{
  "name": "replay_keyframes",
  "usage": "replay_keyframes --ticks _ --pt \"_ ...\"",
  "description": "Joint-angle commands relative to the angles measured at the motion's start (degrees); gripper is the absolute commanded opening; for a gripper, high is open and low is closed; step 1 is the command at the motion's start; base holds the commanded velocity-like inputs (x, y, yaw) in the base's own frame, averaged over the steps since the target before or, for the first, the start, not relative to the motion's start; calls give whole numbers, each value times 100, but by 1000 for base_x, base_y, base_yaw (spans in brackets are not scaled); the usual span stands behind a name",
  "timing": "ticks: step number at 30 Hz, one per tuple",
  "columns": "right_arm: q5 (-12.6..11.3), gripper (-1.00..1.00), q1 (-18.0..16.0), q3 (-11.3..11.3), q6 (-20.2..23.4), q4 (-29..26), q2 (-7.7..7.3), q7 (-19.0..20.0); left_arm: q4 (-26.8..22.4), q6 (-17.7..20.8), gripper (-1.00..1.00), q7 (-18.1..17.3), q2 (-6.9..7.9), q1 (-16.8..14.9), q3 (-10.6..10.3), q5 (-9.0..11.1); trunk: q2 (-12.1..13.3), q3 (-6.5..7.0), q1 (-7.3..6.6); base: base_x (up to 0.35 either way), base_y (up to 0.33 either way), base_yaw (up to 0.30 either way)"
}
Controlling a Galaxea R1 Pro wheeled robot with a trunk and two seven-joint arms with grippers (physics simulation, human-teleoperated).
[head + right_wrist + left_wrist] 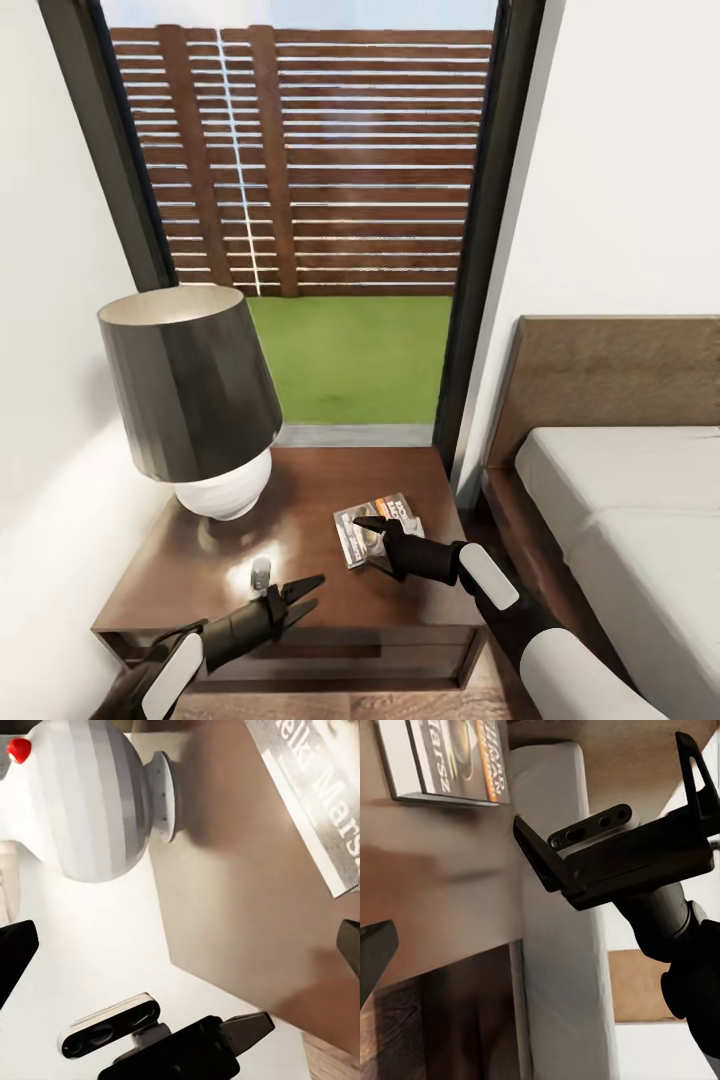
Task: In the bedroom, move the book from the bed onto either nightstand, and place the two sandals side by side next to the bed.
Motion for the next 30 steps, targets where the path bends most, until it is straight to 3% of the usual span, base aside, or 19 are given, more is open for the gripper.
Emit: replay_keyframes --ticks 1,18,30 --pt "29 100 -3 3 8 3 -1 32 2 40 100 4 6 -3 -22 51 0 18 -3 0 0 0" --pt "29 100 1 3 -1 -5 63 36 1 36 100 4 -32 -3 -22 44 22 394 -47 0 0 0" --pt "29 100 5 3 -16 -5 78 36 3 39 100 4 -31 -3 -22 42 503 610 -311 0 0 0"
